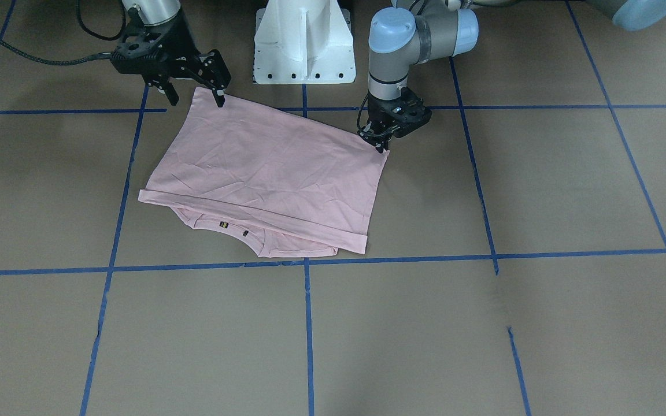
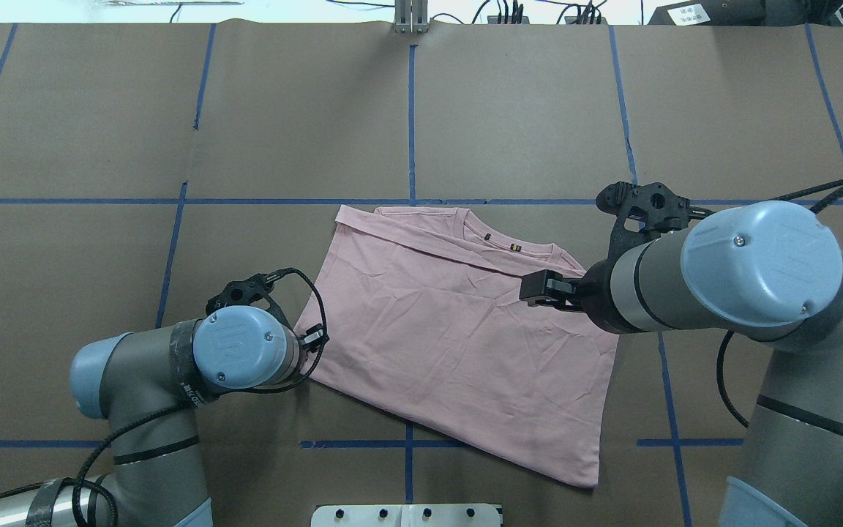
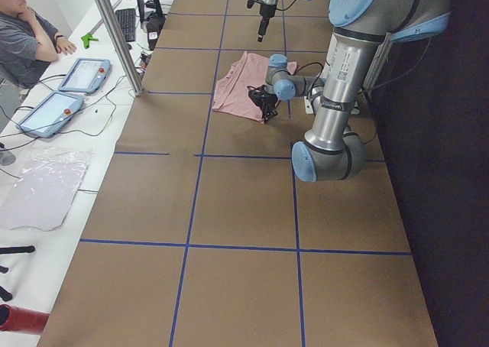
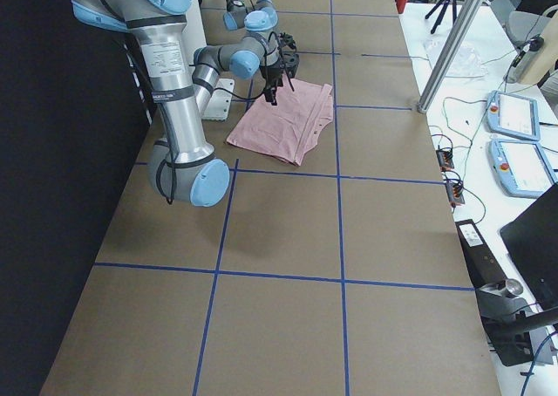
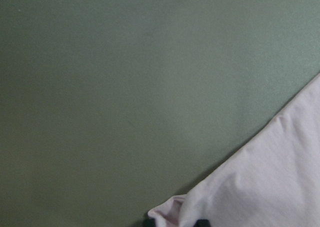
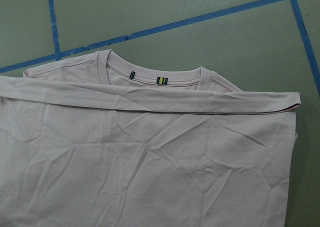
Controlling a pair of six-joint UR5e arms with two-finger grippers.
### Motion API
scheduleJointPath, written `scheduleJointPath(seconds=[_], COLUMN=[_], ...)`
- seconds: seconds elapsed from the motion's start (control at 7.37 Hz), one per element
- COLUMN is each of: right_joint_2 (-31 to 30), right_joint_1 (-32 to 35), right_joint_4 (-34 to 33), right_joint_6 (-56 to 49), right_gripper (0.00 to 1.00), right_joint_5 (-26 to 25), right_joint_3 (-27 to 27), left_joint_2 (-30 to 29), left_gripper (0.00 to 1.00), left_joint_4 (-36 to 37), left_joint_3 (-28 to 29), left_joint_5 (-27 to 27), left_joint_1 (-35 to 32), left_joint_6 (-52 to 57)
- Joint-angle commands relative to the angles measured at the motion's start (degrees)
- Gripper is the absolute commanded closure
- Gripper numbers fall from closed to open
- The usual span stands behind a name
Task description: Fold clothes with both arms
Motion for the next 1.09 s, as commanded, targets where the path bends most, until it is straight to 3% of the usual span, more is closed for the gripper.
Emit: scheduleJointPath(seconds=[0.0, 0.41, 0.54, 0.81, 0.95], right_joint_2=[-0.1, -0.1, -0.1, 0.0, 0.0], right_joint_1=[0.0, 0.0, 0.0, 0.0, 0.0], right_joint_4=[0.0, 0.0, 0.0, 0.0, 0.0], right_joint_6=[0.2, 0.3, 0.4, 0.5, 0.5], right_gripper=[0.0, 0.0, 0.0, 0.0, 0.0], right_joint_5=[-0.1, 0.1, 0.1, 0.0, 0.0], right_joint_3=[0.1, 0.1, 0.0, -1.2, -1.3], left_joint_2=[-0.3, -1.2, -3.7, -11.1, -11.7], left_gripper=[1.0, 1.0, 1.0, 1.0, 1.0], left_joint_4=[0.1, -0.3, -2.5, -13.5, -18.1], left_joint_3=[-0.7, 0.6, 4.2, 19.8, 22.5], left_joint_5=[-0.2, -0.2, -0.2, -0.1, -0.1], left_joint_1=[-1.1, -8.3, -11.4, -17.2, -19.9], left_joint_6=[0.3, 6.5, 8.7, 15.0, 20.1])
